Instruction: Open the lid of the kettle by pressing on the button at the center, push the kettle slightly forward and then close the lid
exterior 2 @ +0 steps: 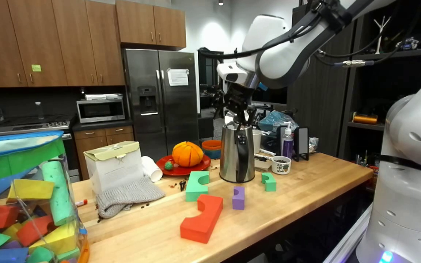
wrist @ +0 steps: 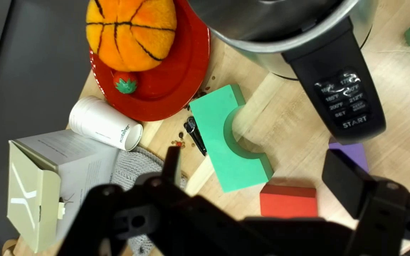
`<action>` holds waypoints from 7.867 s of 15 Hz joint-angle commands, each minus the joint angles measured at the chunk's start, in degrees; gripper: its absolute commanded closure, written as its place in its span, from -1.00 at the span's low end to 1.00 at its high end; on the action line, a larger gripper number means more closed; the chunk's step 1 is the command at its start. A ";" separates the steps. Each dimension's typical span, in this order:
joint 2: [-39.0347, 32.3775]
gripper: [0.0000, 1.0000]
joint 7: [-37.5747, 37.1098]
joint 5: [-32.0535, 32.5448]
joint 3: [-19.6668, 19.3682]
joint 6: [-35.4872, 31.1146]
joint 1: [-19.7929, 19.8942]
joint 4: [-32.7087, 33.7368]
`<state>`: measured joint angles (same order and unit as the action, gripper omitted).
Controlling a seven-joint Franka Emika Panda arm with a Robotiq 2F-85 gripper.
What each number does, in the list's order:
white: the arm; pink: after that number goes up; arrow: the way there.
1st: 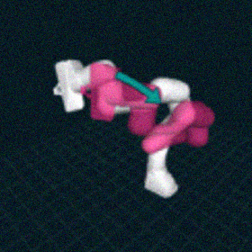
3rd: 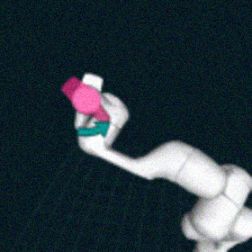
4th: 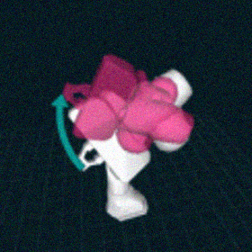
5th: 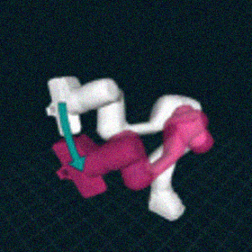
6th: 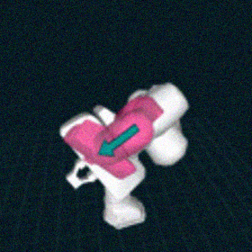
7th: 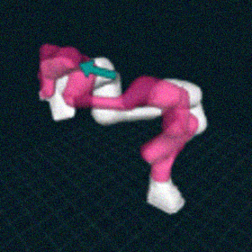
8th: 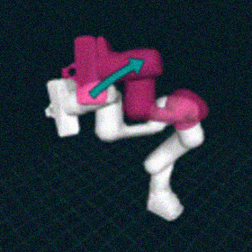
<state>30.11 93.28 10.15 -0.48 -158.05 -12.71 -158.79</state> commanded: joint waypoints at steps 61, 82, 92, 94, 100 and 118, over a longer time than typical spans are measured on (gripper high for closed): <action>-18.53 -1.00 -15.34 -7.71 -8.13 3.01 4.11 22.59; -24.30 -1.00 -4.63 -20.29 -7.97 10.53 7.43 28.98; -28.67 -1.00 -1.84 -23.25 -5.67 14.72 10.59 32.38; -29.12 -1.00 -1.74 -23.29 -5.19 15.44 11.08 32.82; -29.73 -1.00 -1.39 -23.41 -4.31 17.06 12.04 33.78; -14.20 -1.00 1.27 -19.31 -7.83 29.79 12.34 32.14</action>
<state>13.09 92.22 -10.32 -6.90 -133.33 -1.30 -126.00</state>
